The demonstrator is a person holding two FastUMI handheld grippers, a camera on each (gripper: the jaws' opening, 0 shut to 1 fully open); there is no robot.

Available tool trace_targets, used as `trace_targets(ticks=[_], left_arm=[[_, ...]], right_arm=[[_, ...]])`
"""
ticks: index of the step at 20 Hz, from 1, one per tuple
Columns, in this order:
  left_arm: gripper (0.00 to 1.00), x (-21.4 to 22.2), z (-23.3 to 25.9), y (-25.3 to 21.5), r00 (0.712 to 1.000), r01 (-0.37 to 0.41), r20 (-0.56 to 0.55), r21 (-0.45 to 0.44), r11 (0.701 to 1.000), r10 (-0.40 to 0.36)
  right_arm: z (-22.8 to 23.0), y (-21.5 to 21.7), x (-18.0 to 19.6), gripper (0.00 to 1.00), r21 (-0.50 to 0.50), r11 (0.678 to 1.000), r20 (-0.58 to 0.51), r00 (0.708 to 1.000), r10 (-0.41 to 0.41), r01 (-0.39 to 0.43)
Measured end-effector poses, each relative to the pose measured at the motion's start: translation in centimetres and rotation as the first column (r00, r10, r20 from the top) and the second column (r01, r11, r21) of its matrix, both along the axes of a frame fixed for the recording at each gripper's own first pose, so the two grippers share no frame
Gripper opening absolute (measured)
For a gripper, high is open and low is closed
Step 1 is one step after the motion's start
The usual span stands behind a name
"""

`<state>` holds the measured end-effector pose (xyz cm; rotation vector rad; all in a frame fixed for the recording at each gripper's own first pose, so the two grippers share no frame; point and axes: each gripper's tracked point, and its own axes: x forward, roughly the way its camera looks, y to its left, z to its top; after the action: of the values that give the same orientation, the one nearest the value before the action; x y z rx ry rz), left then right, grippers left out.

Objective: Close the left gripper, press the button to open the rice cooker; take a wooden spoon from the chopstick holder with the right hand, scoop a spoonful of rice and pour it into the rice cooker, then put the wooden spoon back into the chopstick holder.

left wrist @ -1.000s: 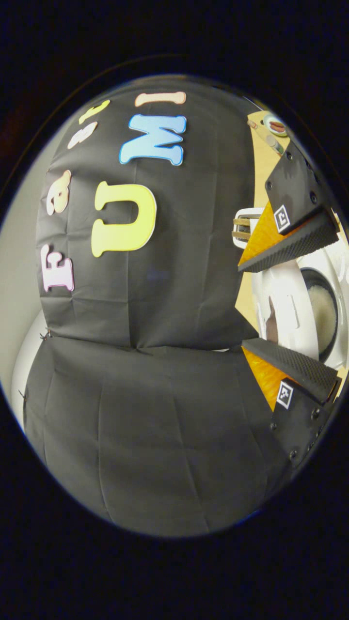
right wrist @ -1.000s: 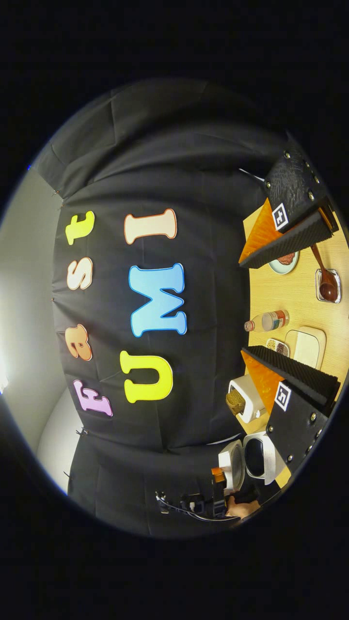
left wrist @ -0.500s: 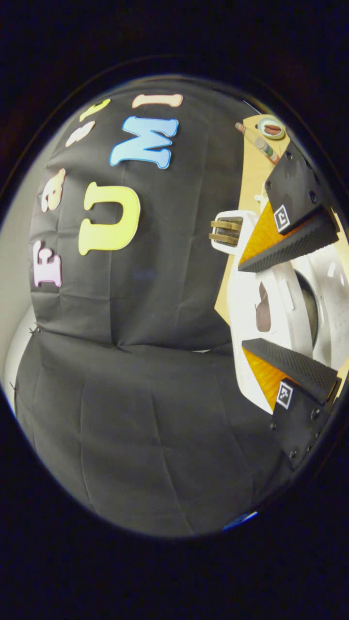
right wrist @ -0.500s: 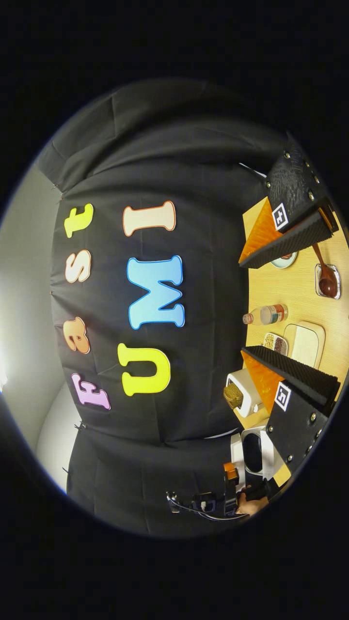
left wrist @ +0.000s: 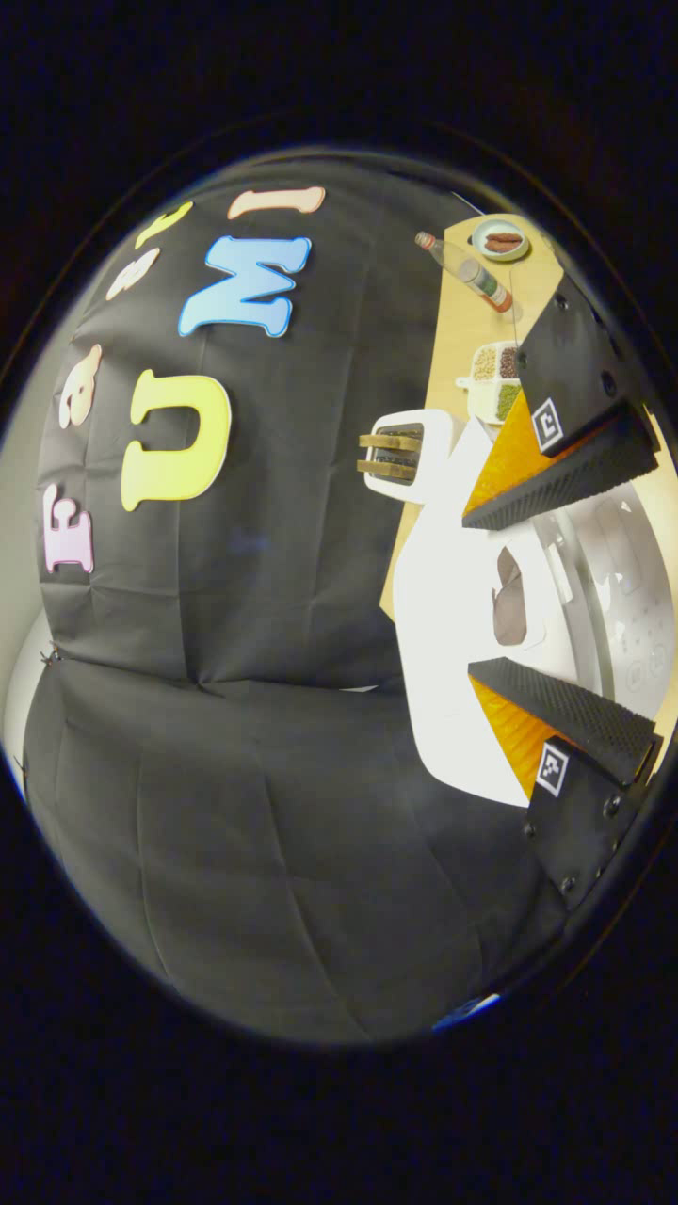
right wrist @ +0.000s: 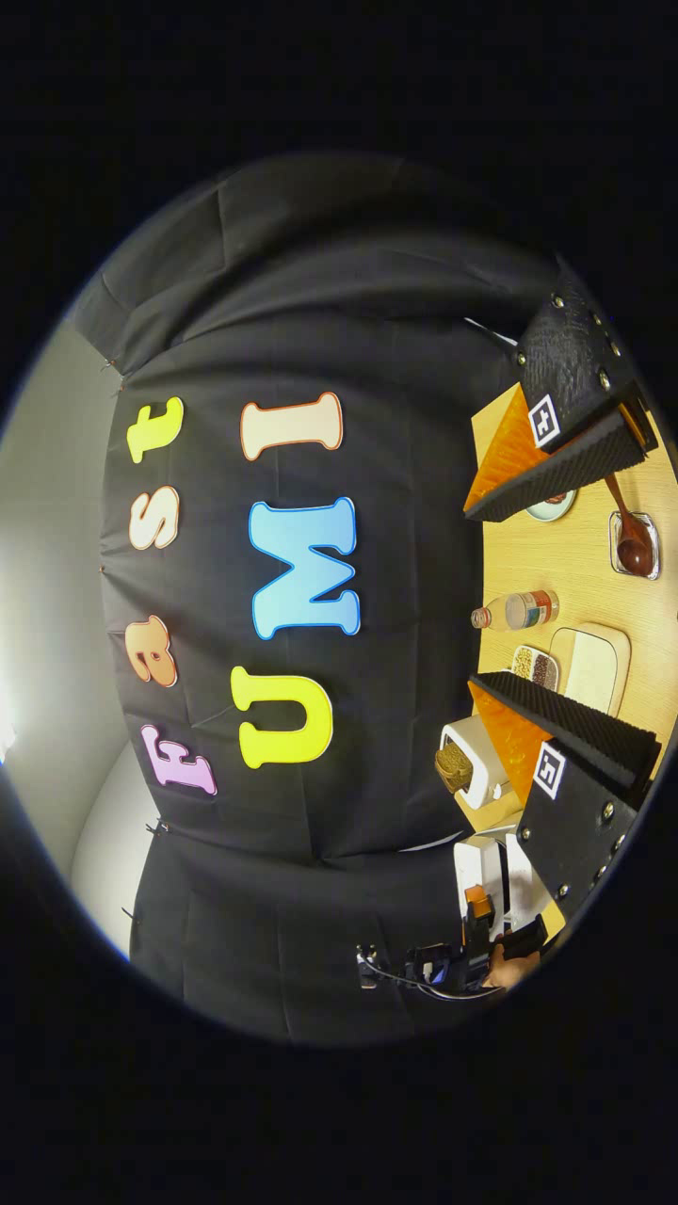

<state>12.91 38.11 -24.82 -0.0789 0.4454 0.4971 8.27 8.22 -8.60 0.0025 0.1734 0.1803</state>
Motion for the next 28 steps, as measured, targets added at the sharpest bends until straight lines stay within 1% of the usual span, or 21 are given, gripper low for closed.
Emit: trace_targets(ticks=[1, 5, 6, 7, 8, 9, 10, 11, 13, 14, 15, 16, 18, 19, 20, 21, 23, 24, 26, 28], left_arm=[[0.96, -0.2, -0.5, -0.2, 1.0, 0.004, -0.014, 0.002, 1.0, -0.004], [0.96, -0.3, -1.4, -0.4, 0.999, 0.011, -0.037, 0.007, 1.0, -0.01], [0.99, -0.3, -1.5, -0.5, 0.999, 0.011, -0.04, 0.006, 1.0, -0.01], [0.96, -0.4, -1.6, -0.5, 0.999, 0.012, -0.044, 0.005, 1.0, -0.012], [0.96, -0.4, -1.9, -0.6, 0.999, 0.012, -0.052, 0.003, 1.0, -0.012], [0.92, -0.3, -2.3, -0.6, 0.998, 0.015, -0.065, 0.002, 1.0, -0.015], [0.92, -0.6, -2.7, -0.8, 0.997, 0.018, -0.079, 0.001, 1.0, -0.018], [0.96, -0.8, -3.1, -0.8, 0.995, 0.022, -0.093, 0.001, 1.0, -0.022], [0.96, -0.8, -3.5, -0.7, 0.994, 0.028, -0.104, 0.01, 1.0, -0.027], [0.96, -0.9, -3.7, -0.8, 0.993, 0.027, -0.111, 0.007, 1.0, -0.026], [0.93, -1.0, -3.6, -0.8, 0.994, 0.024, -0.108, 0.008, 1.0, -0.023], [0.96, -1.1, -3.7, -0.9, 0.993, 0.014, -0.116, -0.007, 1.0, -0.015], [0.97, -1.1, -3.9, -0.9, 0.991, -0.007, -0.131, -0.026, 1.0, 0.003], [0.94, -1.1, -4.2, -0.9, 0.99, -0.01, -0.137, -0.025, 1.0, 0.006], [1.0, -1.1, -4.0, -0.9, 0.991, -0.013, -0.135, -0.025, 1.0, 0.01], [0.97, -1.0, -3.9, -0.8, 0.991, -0.016, -0.134, -0.033, 0.999, 0.011], [0.96, -0.7, -3.6, -0.8, 0.993, 0.01, -0.121, -0.022, 1.0, -0.013], [0.92, -0.5, -3.4, -0.9, 0.992, 0.026, -0.121, -0.024, 0.999, -0.029], [0.96, -0.4, -2.8, -0.8, 0.993, 0.035, -0.112, -0.029, 0.999, -0.038], [0.96, -0.1, -0.3, -1.2, 0.997, 0.049, -0.061, -0.018, 0.999, -0.05]], right_arm=[[-0.1, -0.1, -0.2, 0.98, 0.0, 1.0, -0.002, 1.0, 0.0, 0.0], [-0.1, -0.3, -0.5, 0.98, 0.001, 1.0, 0.0, 1.0, -0.005, 0.005], [-0.1, -0.3, -0.7, 0.98, 0.002, 1.0, -0.001, 1.0, -0.007, 0.007], [-0.2, -0.4, -0.8, 0.98, 0.003, 1.0, -0.002, 1.0, -0.008, 0.008], [-0.1, -0.4, -0.9, 0.98, 0.006, 1.0, -0.002, 1.0, -0.01, 0.01], [-0.2, -0.5, -1.0, 0.98, 0.007, 1.0, -0.003, 1.0, -0.011, 0.011], [-0.2, -0.5, -1.1, 0.98, 0.009, 1.0, -0.003, 1.0, -0.011, 0.011], [-0.2, -0.6, -1.3, 0.98, 0.008, 1.0, -0.002, 1.0, -0.013, 0.013], [-0.2, -0.8, -1.5, 0.98, 0.007, 1.0, -0.003, 1.0, -0.014, 0.014], [-0.1, -0.9, -1.6, 0.98, 0.008, 1.0, -0.004, 1.0, -0.015, 0.015], [-0.1, -1.0, -1.7, 0.98, 0.01, 1.0, -0.004, 1.0, -0.017, 0.017], [0.0, -1.1, -1.8, 0.98, 0.014, 1.0, -0.004, 1.0, -0.018, 0.018], [-0.1, -1.1, -2.0, 0.98, 0.024, 0.999, -0.006, 1.0, -0.02, 0.021], [-0.3, -1.1, -2.1, 0.98, 0.031, 0.999, -0.01, 1.0, -0.019, 0.019], [-0.4, -0.9, -2.2, 0.98, 0.037, 0.999, -0.014, 1.0, -0.016, 0.016], [-0.4, -0.8, -2.4, 0.98, 0.037, 0.999, -0.015, 1.0, -0.014, 0.015], [-0.1, -0.8, -2.6, 0.98, 0.033, 0.999, -0.007, 1.0, -0.014, 0.014], [0.0, -0.8, -2.6, 0.98, 0.032, 0.999, -0.005, 1.0, -0.014, 0.014], [0.5, -0.8, -2.8, 0.98, 0.038, 0.999, 0.002, 1.0, -0.016, 0.016], [1.0, -0.9, -3.0, 0.98, 0.042, 0.999, 0.012, 1.0, -0.019, 0.018]])
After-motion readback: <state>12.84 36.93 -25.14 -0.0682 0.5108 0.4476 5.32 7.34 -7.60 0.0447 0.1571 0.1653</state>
